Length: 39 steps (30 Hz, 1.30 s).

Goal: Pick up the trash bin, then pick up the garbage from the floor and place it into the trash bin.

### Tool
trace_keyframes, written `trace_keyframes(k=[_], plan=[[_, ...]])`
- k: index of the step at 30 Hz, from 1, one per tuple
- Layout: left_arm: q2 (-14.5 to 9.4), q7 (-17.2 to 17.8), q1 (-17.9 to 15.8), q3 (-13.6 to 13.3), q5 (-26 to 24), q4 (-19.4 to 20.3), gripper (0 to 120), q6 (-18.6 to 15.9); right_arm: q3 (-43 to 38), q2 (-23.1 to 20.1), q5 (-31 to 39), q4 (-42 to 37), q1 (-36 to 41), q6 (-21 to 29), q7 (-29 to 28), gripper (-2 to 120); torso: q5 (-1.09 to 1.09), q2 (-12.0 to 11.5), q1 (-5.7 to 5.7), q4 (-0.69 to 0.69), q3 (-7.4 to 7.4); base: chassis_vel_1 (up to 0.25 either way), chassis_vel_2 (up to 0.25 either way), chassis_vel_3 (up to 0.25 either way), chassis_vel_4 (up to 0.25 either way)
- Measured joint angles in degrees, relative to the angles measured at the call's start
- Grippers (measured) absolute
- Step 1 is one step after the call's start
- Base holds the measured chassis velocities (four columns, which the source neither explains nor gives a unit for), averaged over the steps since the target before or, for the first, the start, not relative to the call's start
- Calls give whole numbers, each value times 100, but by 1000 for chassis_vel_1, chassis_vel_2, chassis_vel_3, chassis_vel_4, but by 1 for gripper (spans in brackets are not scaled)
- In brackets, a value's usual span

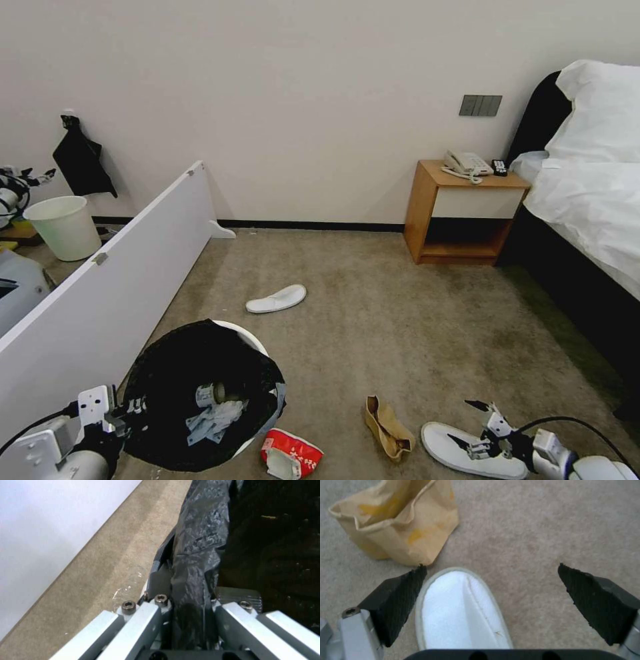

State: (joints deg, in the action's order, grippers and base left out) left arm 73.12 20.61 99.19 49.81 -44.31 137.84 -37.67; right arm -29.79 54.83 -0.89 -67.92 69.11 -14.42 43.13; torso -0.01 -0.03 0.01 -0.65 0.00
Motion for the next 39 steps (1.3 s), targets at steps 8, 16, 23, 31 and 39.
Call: trace_keyframes(k=[8,16,23,31,39], plan=[[41,0,46,5,23,51,3,0,183,146,-405,391,-248,48,-160,100,0,0,0,0,0,0,0,0,0],[74,0,112,3,69,109,3,5,214,356,-754,818,-438,73,-230,100,0,0,0,0,0,0,0,0,0],[67,0,140,11,70,121,3,11,214,496,-863,1063,-573,50,-215,100,-1,0,0,0,0,0,0,0,0],[29,-8,164,40,49,128,3,18,247,632,-953,1321,-749,27,-147,100,-1,0,-1,0,0,0,0,0,0],[17,-9,161,51,29,132,3,22,222,669,-1040,1487,-839,14,-70,100,0,0,-1,1,0,0,0,0,0]])
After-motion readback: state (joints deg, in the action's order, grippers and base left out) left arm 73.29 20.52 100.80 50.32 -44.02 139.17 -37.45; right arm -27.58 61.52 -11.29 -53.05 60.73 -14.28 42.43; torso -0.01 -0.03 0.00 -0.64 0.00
